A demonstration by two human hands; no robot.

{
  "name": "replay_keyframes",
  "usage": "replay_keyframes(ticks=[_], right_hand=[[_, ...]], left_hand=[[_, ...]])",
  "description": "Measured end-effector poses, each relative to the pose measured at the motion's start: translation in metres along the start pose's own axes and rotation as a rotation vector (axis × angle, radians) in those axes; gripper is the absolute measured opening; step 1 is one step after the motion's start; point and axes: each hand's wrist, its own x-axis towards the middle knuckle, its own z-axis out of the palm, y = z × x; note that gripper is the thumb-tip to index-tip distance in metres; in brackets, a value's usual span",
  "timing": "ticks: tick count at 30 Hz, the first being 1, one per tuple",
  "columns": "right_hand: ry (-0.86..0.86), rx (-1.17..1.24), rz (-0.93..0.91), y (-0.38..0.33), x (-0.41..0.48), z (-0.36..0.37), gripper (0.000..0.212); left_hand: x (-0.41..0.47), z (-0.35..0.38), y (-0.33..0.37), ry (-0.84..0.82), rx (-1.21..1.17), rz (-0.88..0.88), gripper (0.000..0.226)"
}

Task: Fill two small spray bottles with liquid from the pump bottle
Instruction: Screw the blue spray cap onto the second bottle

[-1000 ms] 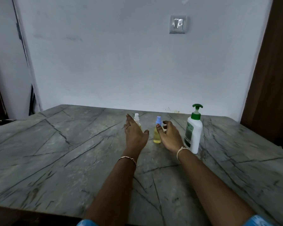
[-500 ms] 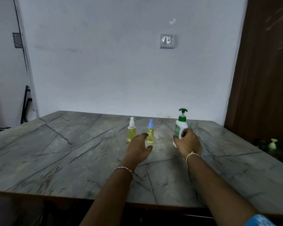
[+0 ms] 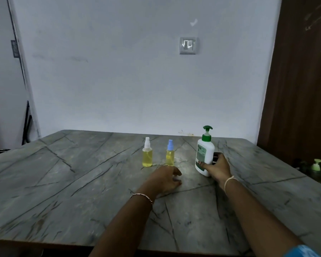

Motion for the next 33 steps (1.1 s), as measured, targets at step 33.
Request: replay_keyframes(ticks=[33], right_hand=[[-0.283, -0.131, 0.051, 0.007, 0.031, -0.005, 0.04]], left_hand=[[0.05, 0.031, 0.047, 0.046, -0.54, -0.072, 0.058]])
